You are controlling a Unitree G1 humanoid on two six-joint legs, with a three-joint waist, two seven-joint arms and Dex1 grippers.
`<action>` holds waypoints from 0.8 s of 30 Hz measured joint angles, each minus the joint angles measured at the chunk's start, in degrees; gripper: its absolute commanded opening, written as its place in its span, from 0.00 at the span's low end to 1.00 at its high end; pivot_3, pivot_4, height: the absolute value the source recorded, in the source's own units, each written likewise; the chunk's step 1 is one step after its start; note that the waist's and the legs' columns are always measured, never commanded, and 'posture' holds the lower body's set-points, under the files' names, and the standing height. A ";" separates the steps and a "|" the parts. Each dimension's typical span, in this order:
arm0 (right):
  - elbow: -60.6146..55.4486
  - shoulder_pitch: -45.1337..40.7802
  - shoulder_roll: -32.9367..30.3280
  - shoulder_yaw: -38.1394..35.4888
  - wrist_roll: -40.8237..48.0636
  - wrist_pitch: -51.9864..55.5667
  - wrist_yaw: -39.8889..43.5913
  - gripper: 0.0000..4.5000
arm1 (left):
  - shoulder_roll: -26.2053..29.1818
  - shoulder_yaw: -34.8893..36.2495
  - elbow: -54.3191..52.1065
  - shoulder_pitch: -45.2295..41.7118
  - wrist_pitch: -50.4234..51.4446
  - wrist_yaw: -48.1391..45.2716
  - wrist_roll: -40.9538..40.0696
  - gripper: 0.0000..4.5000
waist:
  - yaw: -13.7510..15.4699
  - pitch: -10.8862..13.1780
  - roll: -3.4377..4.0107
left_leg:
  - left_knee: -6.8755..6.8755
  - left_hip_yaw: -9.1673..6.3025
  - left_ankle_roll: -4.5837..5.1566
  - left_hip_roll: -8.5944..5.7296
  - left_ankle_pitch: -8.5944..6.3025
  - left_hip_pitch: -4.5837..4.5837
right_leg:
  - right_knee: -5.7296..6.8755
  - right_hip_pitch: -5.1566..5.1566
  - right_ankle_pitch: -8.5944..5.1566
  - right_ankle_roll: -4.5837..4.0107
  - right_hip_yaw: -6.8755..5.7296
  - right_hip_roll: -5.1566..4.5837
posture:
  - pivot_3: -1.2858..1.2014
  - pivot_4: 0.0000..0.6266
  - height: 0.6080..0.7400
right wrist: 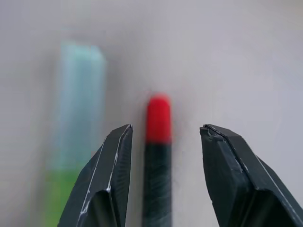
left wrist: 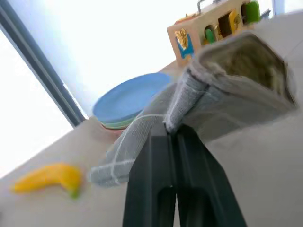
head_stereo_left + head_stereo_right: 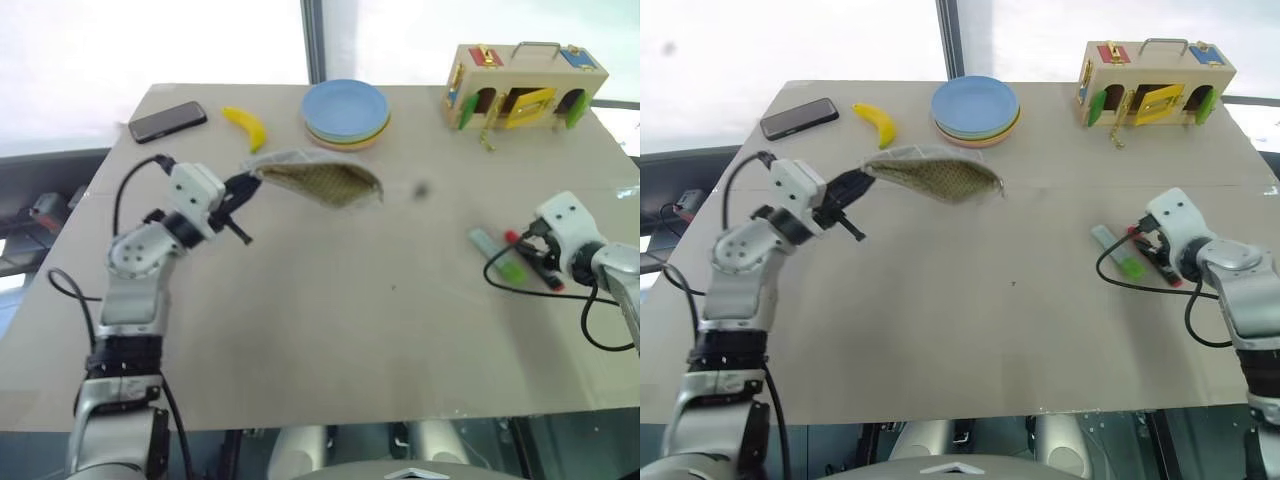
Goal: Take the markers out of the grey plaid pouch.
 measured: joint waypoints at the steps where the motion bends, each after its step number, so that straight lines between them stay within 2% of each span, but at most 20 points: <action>1: -2.43 0.10 0.60 -0.53 0.51 1.09 -0.15 0.51 | 0.33 -0.25 2.11 -0.65 -2.03 -0.50 1.21 0.00 | 0.01 0.00 -0.01 | 0.00 0.03 0.00 -0.01 0.00 -0.01 | -0.03 0.01 0.00 0.00 0.01 -0.02 | 0.52 0.24 1.00; 3: -6.09 1.01 0.81 -0.37 1.34 2.10 0.03 0.60 | 0.52 -1.33 6.17 -1.30 -4.55 -1.17 3.09 0.11 | 0.11 -0.01 -0.01 | 0.00 0.03 0.02 -0.06 -0.01 -0.02 | -0.04 0.03 0.00 0.00 0.00 -0.08 | 0.52 0.24 1.00; 5: -9.21 2.53 3.44 -0.36 2.55 3.70 -0.67 0.77 | 0.30 -3.50 12.72 -1.98 -6.54 -3.33 4.45 0.27 | 0.14 -0.03 -0.09 | 0.02 0.05 0.05 -0.08 -0.03 -0.03 | -0.04 0.04 0.00 0.00 -0.01 -0.11 | 0.52 0.24 1.00; 7: -9.86 4.26 4.74 0.39 2.19 3.93 -2.22 0.96 | -0.14 -5.76 16.64 -2.20 -8.01 -4.41 6.11 0.49 | 0.16 -0.03 -0.09 | 0.04 0.06 0.06 -0.13 -0.03 -0.04 | -0.03 0.03 0.00 0.00 -0.01 -0.16 | 0.52 0.24 1.00; 9: -9.97 6.67 4.78 0.70 1.44 3.80 -3.47 0.96 | -0.52 -7.28 19.46 -2.12 -8.50 -4.79 7.46 0.69 | 0.11 -0.02 -0.10 | 0.07 0.07 0.08 -0.15 -0.04 -0.06 | -0.02 0.02 0.00 0.00 -0.01 -0.21 | 0.52 0.24 1.00; 14: -21.35 15.48 7.35 -0.37 7.55 -0.23 0.67 0.96 | 0.52 -5.48 15.01 3.54 -4.74 -8.07 2.73 0.69 | -0.56 -0.03 -0.09 | 0.06 0.07 0.05 0.06 -0.06 -0.01 | 0.03 -0.02 0.00 0.02 0.01 -0.08 | 0.52 0.24 1.00; 19: -27.58 28.75 7.69 -3.71 10.93 -3.97 3.77 0.96 | 3.87 1.08 -3.26 18.51 9.54 -11.63 -9.36 0.69 | -1.11 -0.02 -0.09 | 0.09 0.07 0.00 0.16 -0.09 0.00 | 0.03 -0.01 -0.01 0.01 -0.01 -0.38 | 0.52 0.24 1.00; 21: -28.38 33.09 7.90 -6.50 11.01 -5.81 4.22 0.96 | 4.92 3.06 -10.27 23.97 14.53 -11.54 -12.98 0.69 | -1.10 -0.04 -0.08 | 0.16 0.04 0.00 0.15 -0.10 0.11 | 0.03 0.13 -0.14 -0.17 -0.05 -0.48 | 0.52 0.24 1.00; 22: -28.88 38.48 8.63 -10.68 10.74 -9.62 4.68 0.96 | 5.75 6.16 -18.91 31.07 19.59 -10.68 -16.59 0.69 | -1.16 -0.03 -0.09 | 0.19 0.05 -0.01 0.18 -0.11 0.08 | 0.01 0.11 -0.27 -0.03 -0.04 -0.54 | 0.52 0.24 1.00; 24: -28.64 43.96 9.44 -14.15 10.48 -13.29 6.01 0.96 | 5.91 8.46 -23.87 35.90 23.46 -9.53 -18.44 0.69 | -0.97 -0.05 -0.04 | 0.24 0.02 -0.23 0.17 -0.23 0.21 | 0.03 0.25 -0.30 -0.01 -0.21 -0.75 | 0.52 0.24 1.00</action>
